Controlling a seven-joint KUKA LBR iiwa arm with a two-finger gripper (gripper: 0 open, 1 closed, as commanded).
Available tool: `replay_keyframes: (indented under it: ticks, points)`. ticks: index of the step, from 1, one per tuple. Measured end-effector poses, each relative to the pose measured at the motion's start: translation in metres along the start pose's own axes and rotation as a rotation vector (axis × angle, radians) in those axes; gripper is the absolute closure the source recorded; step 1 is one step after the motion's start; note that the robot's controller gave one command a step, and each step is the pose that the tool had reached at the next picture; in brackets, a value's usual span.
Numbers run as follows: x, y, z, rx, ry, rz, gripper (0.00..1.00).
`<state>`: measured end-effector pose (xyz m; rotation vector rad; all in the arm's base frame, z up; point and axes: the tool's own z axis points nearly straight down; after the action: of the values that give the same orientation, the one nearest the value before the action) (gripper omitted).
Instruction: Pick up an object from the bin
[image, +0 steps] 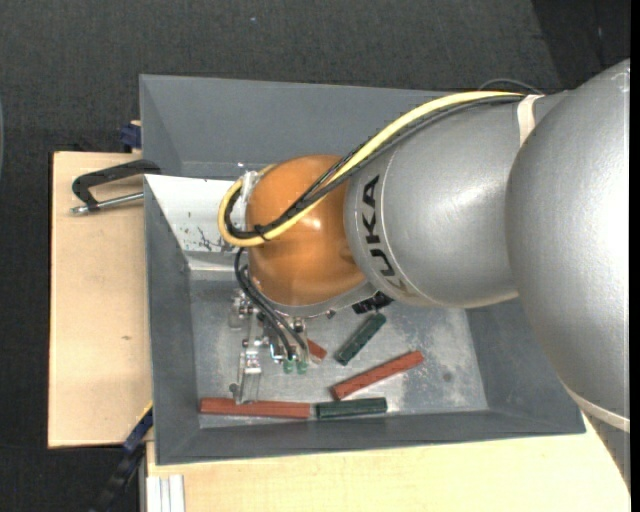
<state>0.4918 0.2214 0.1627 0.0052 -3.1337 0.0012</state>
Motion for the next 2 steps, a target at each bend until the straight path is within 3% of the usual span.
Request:
replay_keyframes:
  ticks: [1, 2]
  points:
    - [-0.002, -0.001, -0.004, -0.002, -0.008, 0.003, 0.0]
    - [-0.052, -0.063, 0.062, -0.004, -0.012, 0.092, 0.0]
